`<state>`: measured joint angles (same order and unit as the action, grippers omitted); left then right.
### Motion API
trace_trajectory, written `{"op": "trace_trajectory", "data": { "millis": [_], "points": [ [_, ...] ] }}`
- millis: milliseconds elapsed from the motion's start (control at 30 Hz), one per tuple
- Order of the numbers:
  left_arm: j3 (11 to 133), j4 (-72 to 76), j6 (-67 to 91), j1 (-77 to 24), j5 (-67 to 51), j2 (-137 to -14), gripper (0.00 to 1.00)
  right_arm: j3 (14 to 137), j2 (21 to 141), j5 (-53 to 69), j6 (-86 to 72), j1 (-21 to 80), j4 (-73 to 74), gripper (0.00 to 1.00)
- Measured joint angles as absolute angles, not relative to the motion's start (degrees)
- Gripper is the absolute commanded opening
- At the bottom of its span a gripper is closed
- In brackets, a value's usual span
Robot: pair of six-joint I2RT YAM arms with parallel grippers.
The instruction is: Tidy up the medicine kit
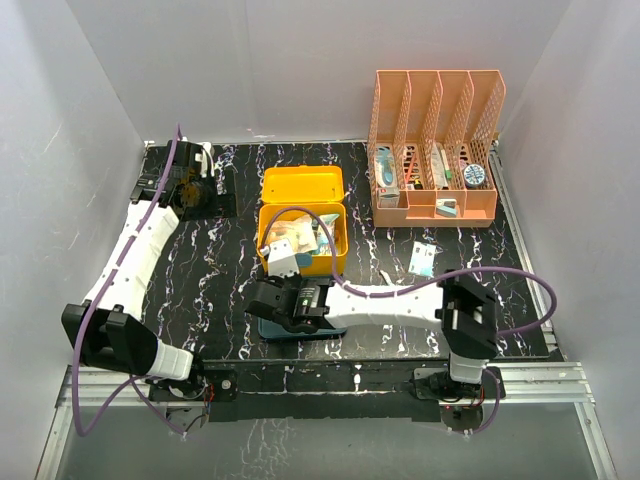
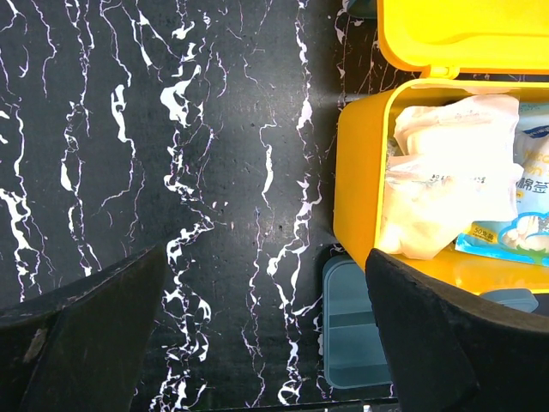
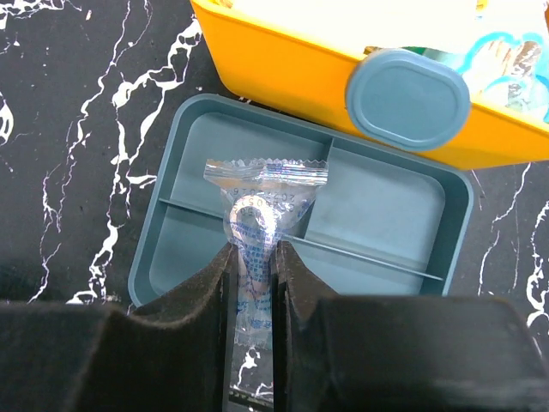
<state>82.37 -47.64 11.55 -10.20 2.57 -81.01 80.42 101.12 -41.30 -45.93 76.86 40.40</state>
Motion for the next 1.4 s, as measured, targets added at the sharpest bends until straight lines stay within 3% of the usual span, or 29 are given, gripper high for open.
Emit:
{"op": "trace_trajectory", "data": {
  "millis": [433, 1000, 1400],
  "points": [
    [81.4, -47.7, 11.6, -10.2, 1.9, -79.0, 0.98, 83.6, 112.5, -41.5, -43.5, 76.6, 34.6, 0.07],
    [80.8, -48.1, 11.5, -10.2, 0.5, -79.0, 0.98, 85.0, 115.5, -40.4, -41.2, 72.1, 31.0, 0.10],
    [79.5, -48.1, 11.2, -10.2, -0.3, -78.9, 0.98, 85.0, 116.6, -39.3, -41.1, 72.0, 30.7, 0.44]
  ]
}}
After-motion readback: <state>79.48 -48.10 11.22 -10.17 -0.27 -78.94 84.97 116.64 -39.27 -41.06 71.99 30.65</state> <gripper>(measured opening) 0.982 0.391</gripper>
